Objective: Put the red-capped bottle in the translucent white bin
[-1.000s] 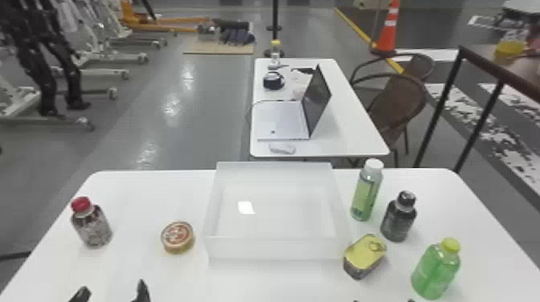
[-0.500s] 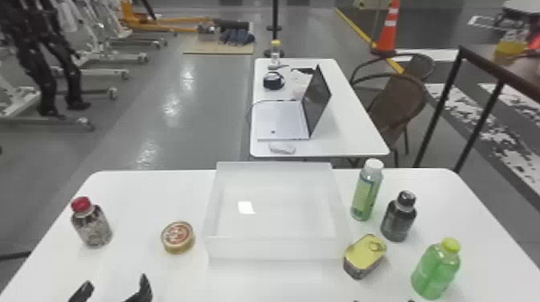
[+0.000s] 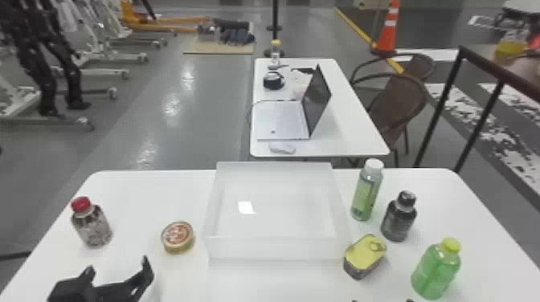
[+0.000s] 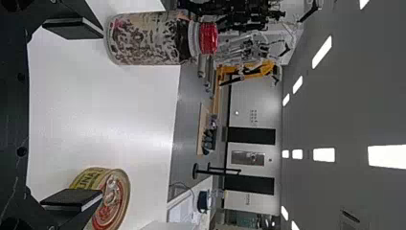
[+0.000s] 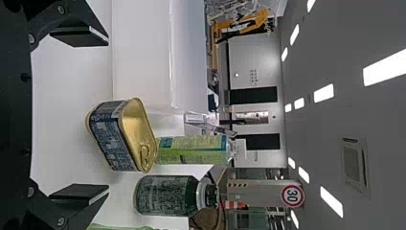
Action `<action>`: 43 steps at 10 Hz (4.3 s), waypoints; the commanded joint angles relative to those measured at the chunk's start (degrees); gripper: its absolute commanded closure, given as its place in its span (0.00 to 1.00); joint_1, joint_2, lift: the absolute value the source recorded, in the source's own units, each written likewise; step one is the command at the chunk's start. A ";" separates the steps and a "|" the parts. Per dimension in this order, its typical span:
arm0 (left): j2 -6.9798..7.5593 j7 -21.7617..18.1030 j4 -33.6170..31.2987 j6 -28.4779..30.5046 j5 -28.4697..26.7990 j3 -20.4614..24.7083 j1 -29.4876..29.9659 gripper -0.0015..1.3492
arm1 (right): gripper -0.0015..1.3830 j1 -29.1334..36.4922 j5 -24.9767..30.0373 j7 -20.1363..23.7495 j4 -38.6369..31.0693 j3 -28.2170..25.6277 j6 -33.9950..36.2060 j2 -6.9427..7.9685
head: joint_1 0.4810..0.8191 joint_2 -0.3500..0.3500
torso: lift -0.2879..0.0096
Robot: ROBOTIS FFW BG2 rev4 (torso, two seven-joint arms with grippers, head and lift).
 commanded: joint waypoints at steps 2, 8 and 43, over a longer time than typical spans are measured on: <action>0.97 4.96 3.47 0.54 -0.59 -0.94 -4.85 0.10 | 0.15 -0.09 0.00 0.00 0.08 0.11 0.00 0.00 | 0.20 0.50 | 0.63; 3.17 14.19 12.08 2.65 0.99 -1.82 -13.64 0.10 | 0.15 -0.53 -0.09 0.35 0.35 0.28 0.00 0.00 | 0.20 0.50 | 0.63; 4.49 -14.55 3.21 18.03 20.15 -23.88 -20.76 0.22 | 0.15 -2.11 -0.62 2.64 1.93 0.46 0.26 0.79 | 0.20 0.50 | 0.63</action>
